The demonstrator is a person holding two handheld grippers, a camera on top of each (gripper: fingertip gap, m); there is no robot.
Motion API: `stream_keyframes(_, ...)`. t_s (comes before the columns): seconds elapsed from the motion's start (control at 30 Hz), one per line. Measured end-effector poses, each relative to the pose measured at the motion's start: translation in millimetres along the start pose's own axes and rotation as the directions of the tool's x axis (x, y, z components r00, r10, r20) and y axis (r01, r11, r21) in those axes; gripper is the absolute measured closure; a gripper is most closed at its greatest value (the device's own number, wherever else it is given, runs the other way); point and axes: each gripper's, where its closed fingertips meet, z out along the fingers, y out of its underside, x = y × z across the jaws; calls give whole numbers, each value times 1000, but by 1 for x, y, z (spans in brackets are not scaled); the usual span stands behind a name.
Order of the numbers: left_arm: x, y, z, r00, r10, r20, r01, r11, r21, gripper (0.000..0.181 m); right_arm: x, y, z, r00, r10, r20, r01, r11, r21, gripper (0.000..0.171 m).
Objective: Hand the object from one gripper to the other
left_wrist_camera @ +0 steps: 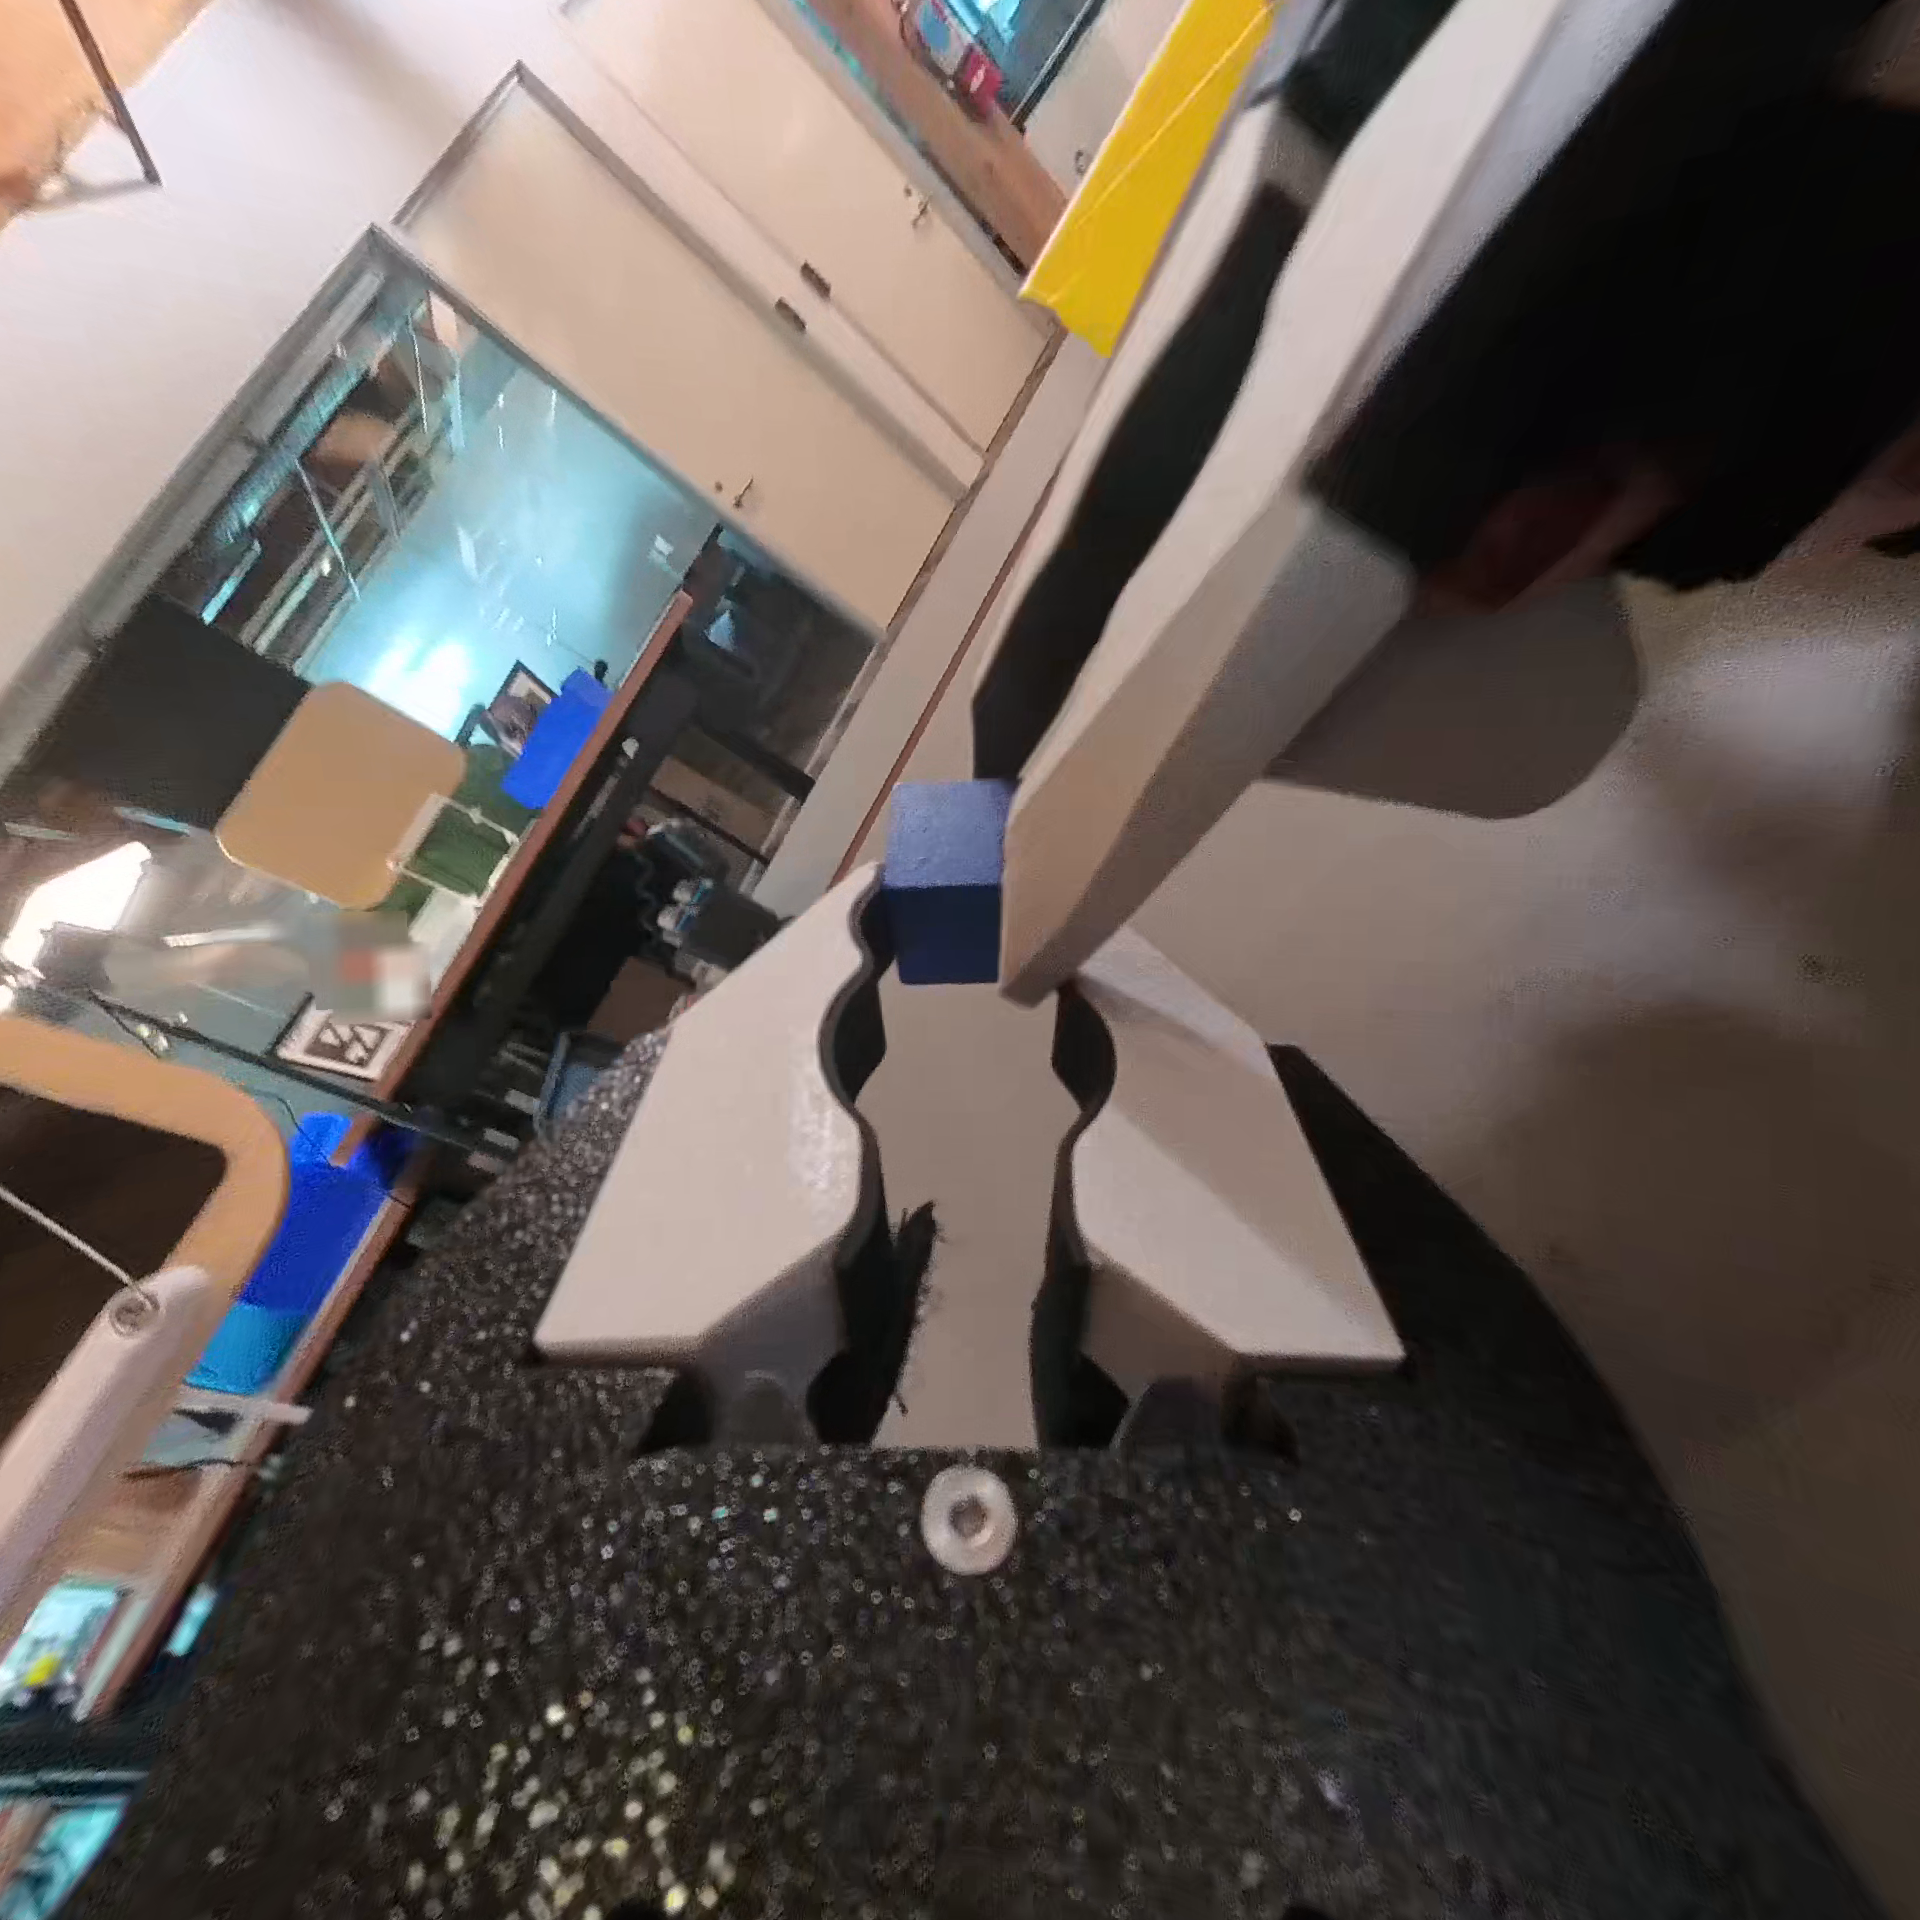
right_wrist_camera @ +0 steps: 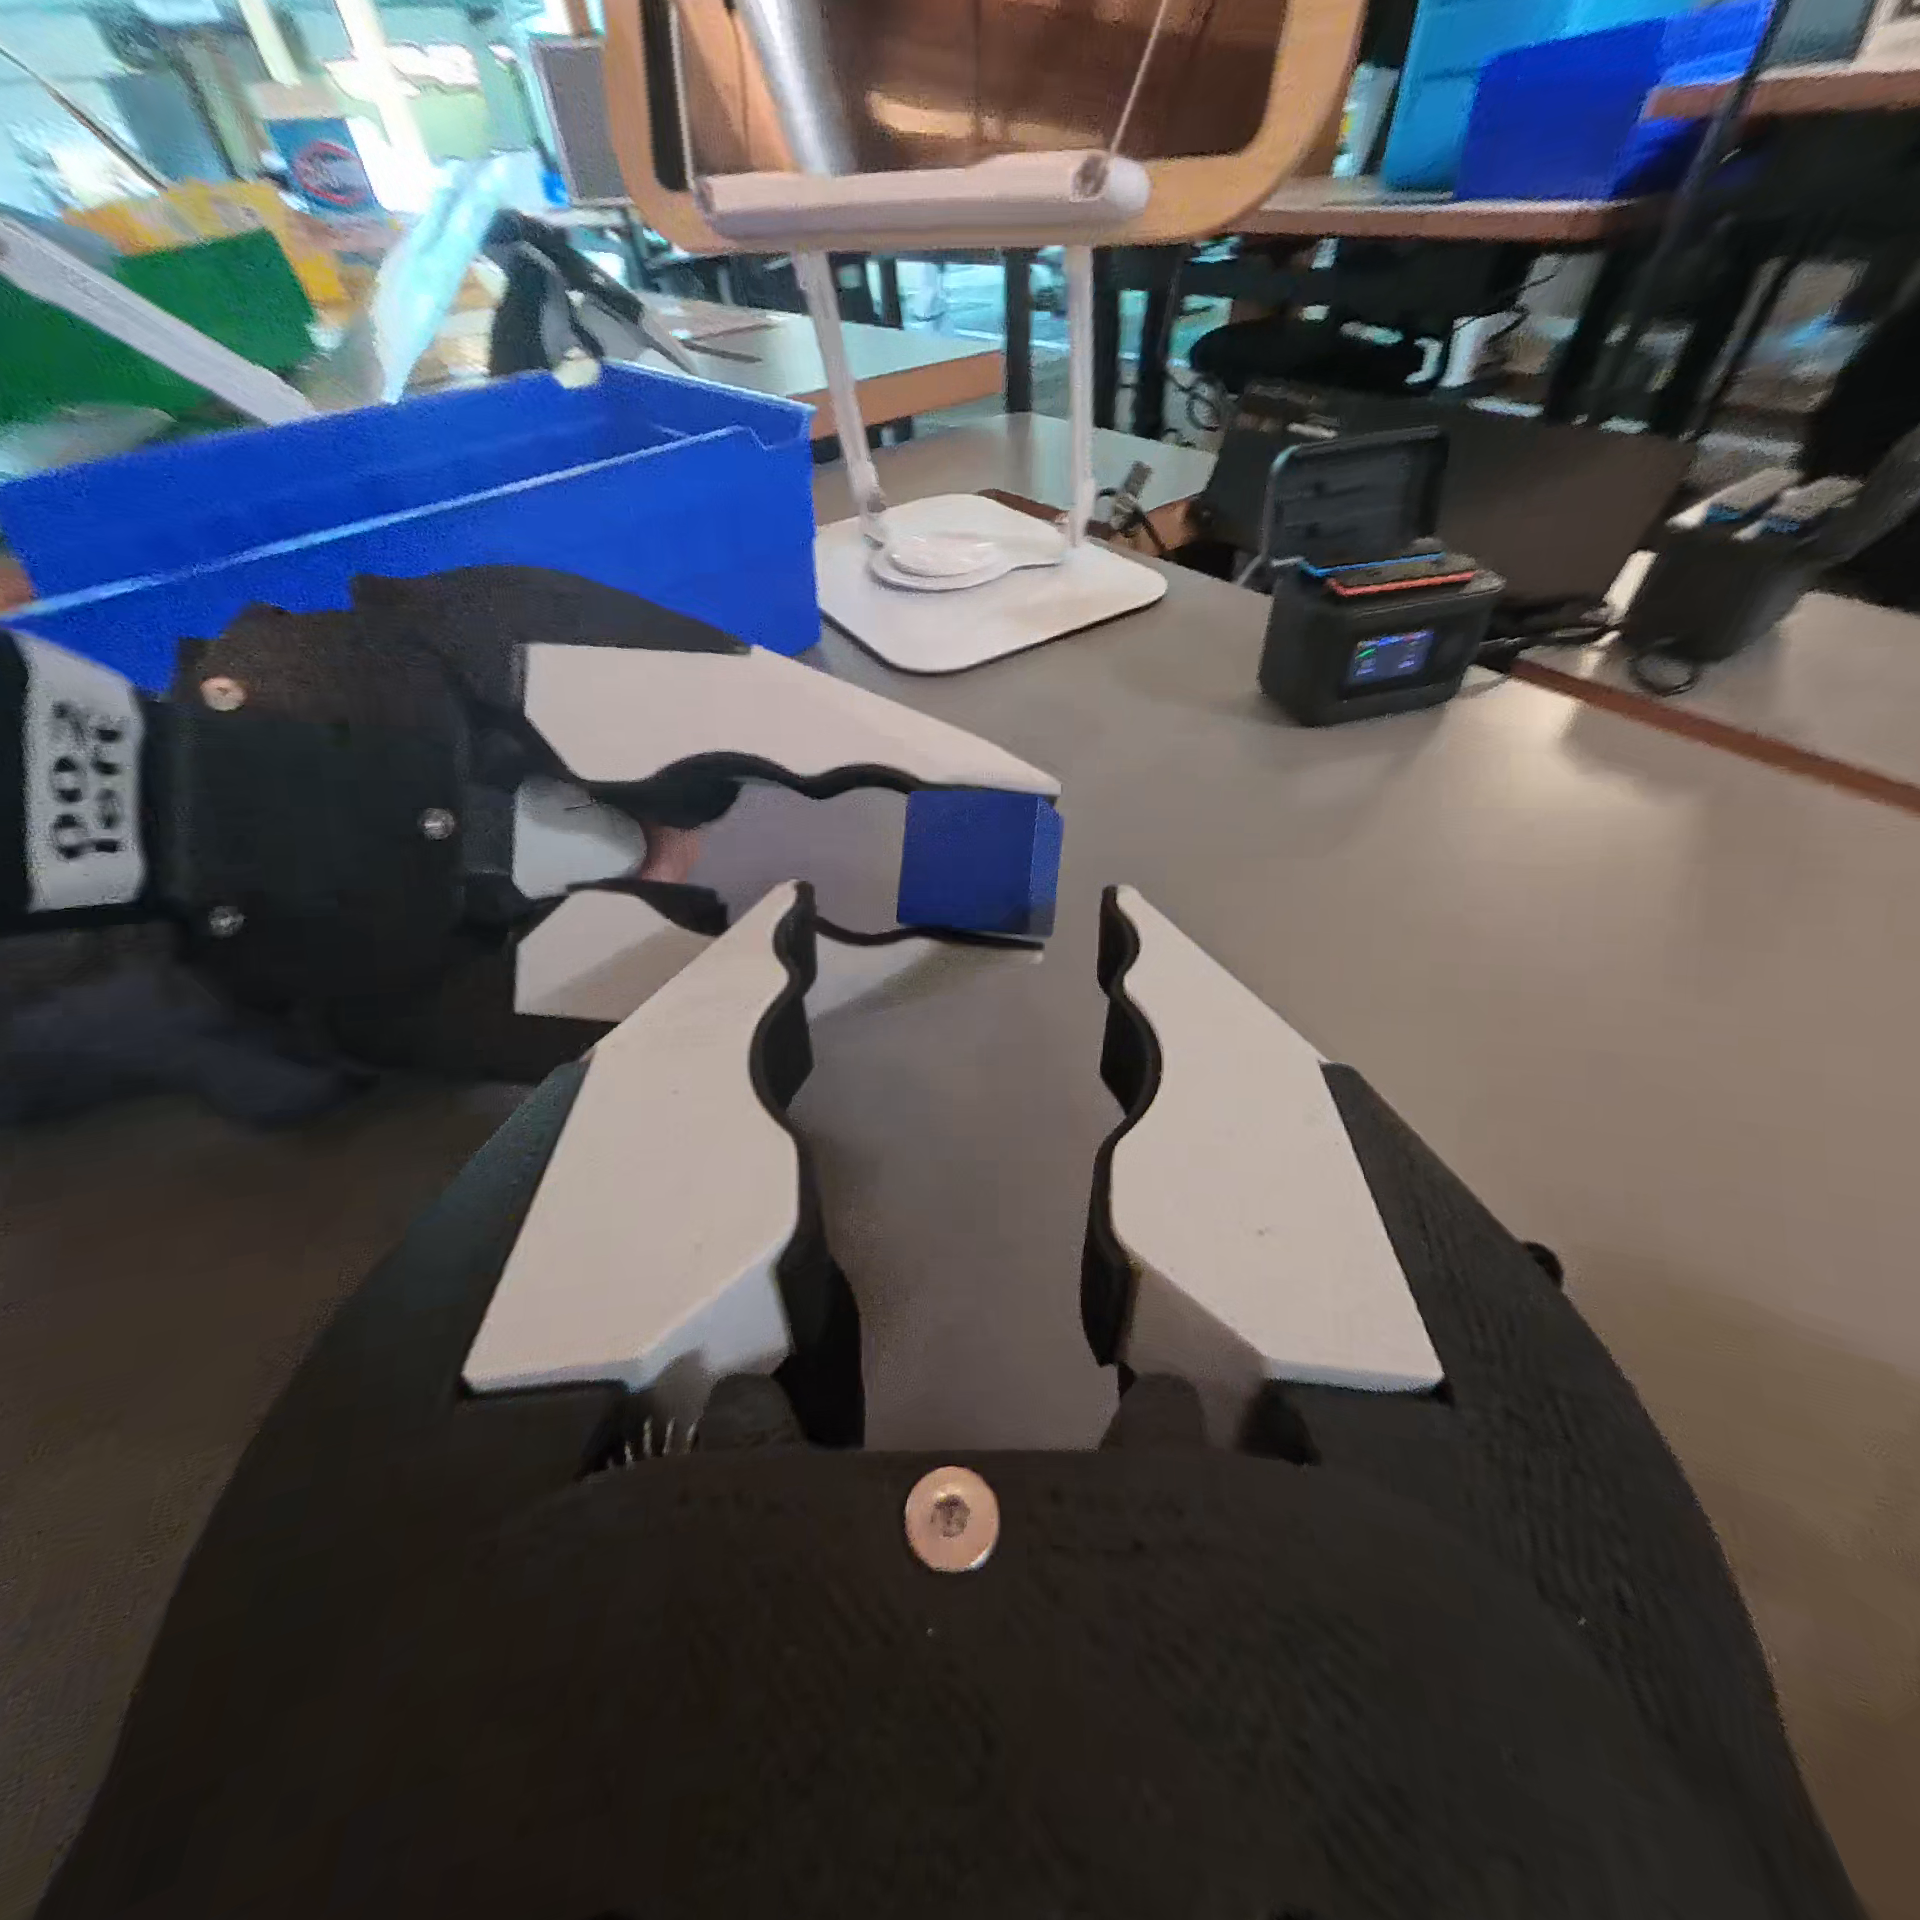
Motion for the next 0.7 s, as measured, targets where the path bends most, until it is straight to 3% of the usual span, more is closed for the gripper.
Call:
stream_keyframes(0.07,5,-6,-1,999,40,-6,-40,999,13,155,0,2,1,998,-53,-38,53,999,-7,120)
stream_keyframes(0.13,8,-9,-2,998,68,-5,-68,997,32,155,2,2,1,995,-81,-60,81,997,-1,138)
stream_keyframes(0.2,10,-12,-4,998,63,-21,-62,995,74,155,0,2,0,997,-68,-23,68,998,-6,142)
stream_keyframes(0.3,10,-25,-15,987,-94,-127,119,971,208,155,-10,-3,-4,977,124,171,-127,992,7,143)
stream_keyframes(0.37,13,-31,-22,959,-164,-231,224,938,266,148,-15,-7,-9,896,304,322,-316,949,-17,144)
stream_keyframes(0.47,14,-34,-28,965,-118,-233,193,922,337,155,-23,-6,-14,742,474,473,-483,868,-113,144)
stream_keyframes(0.53,12,-33,-25,962,-134,-236,205,930,307,155,-22,-7,-14,716,493,494,-514,851,-105,144)
stream_keyframes(0.6,3,-31,-20,942,-245,-229,301,919,255,155,-18,-13,-15,739,458,494,-506,862,-41,141)
stream_keyframes(0.7,-12,-24,-17,834,-469,-292,534,819,209,155,-10,-31,-22,827,323,460,-419,899,123,106)
